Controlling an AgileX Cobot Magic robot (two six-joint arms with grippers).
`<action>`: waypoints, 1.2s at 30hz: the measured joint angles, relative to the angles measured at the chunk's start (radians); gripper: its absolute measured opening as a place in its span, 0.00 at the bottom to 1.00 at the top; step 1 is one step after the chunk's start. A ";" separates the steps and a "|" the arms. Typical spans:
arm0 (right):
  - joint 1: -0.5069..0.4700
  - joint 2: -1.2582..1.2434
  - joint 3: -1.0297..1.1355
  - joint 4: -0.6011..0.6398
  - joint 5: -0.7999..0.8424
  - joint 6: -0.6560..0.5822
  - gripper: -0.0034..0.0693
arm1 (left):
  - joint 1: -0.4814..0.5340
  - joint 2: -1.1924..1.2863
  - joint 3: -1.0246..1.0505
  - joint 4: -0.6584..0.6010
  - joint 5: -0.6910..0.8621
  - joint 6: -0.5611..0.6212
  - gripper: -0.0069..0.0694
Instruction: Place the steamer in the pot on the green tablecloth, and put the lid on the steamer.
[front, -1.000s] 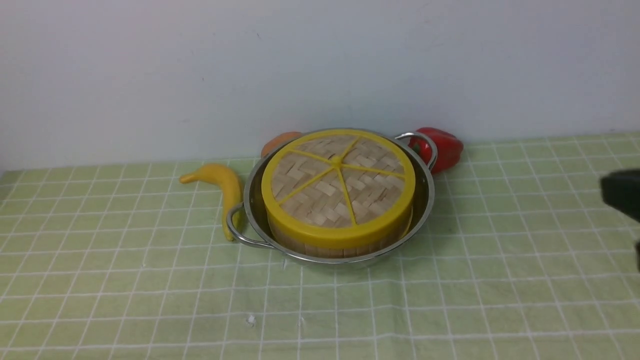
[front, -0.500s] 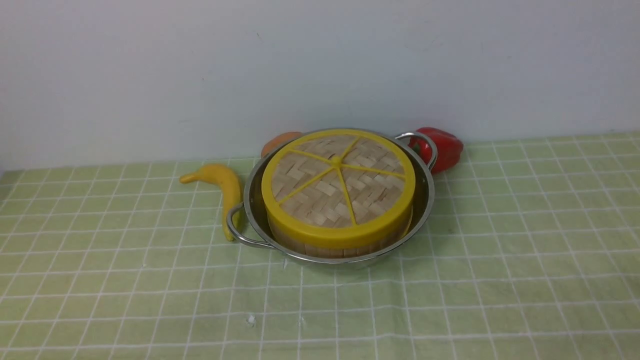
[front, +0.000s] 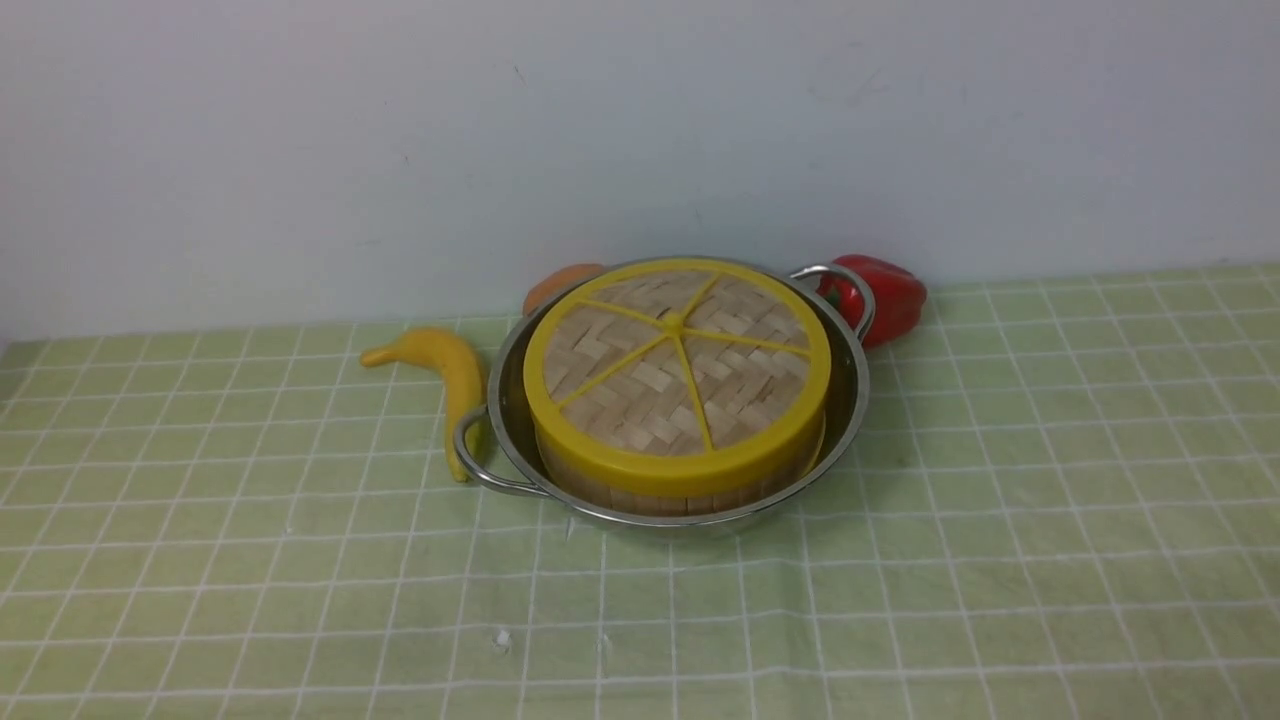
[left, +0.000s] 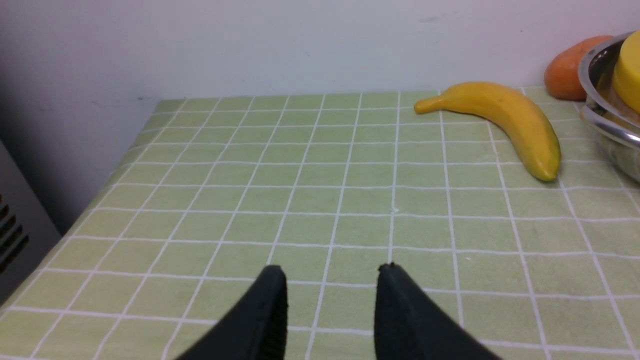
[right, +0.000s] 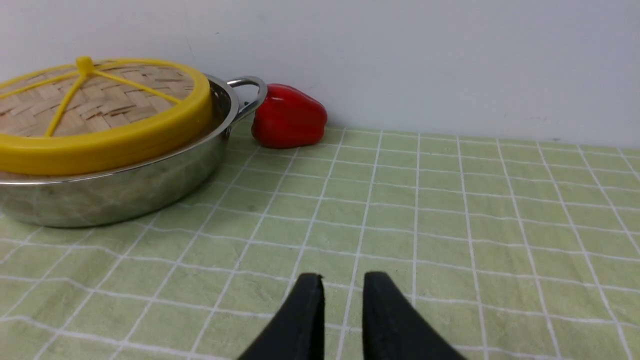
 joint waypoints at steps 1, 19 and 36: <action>0.000 0.000 0.000 0.001 0.000 0.000 0.25 | 0.000 0.000 0.000 0.000 0.000 0.000 0.41; 0.000 0.000 0.000 0.001 0.000 0.013 0.32 | 0.000 0.000 0.000 0.000 0.000 0.000 0.41; 0.000 0.000 0.000 0.001 0.000 0.026 0.38 | -0.080 0.000 0.000 0.000 0.000 0.000 0.41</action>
